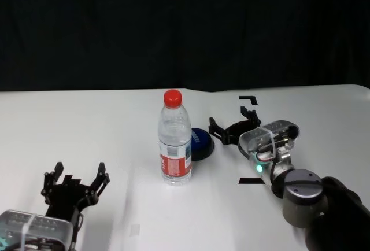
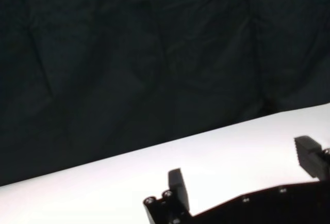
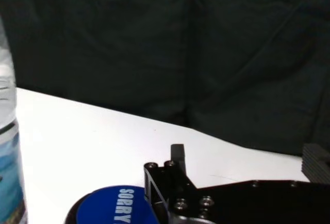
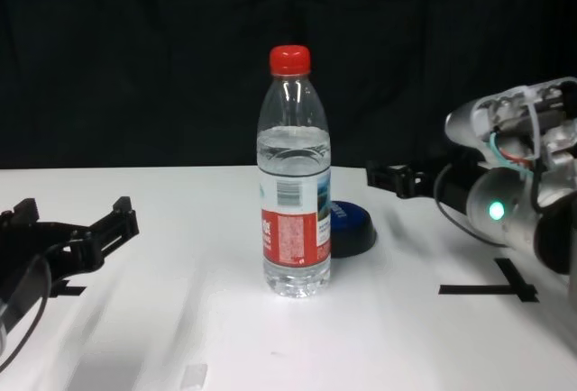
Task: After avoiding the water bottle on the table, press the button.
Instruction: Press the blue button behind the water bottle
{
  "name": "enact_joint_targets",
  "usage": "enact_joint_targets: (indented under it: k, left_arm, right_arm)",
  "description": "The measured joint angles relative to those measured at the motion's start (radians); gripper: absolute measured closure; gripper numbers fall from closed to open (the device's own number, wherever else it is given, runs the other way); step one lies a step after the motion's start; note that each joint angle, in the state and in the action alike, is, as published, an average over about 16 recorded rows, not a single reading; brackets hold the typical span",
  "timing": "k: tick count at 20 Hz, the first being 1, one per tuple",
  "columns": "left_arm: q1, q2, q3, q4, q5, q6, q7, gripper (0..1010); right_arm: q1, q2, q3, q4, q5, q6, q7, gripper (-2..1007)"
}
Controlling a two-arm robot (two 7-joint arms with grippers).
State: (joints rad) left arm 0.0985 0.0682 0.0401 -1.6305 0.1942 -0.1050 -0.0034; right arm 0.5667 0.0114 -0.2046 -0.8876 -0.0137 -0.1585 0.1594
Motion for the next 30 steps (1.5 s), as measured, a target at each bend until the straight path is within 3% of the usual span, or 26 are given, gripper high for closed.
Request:
enact_joint_targets:
  k: [15,30]
  left_arm:
    - [0.0,0.0,0.0,0.0,0.0,0.0,0.0,1]
    - [0.0,0.0,0.0,0.0,0.0,0.0,0.0,1]
  right_arm:
    - [0.073,-0.025,-0.036,0.113,-0.009,-0.021,0.014,2]
    - [0.094,-0.033,-0.048,0.166,-0.029,0.031,0.0,2]
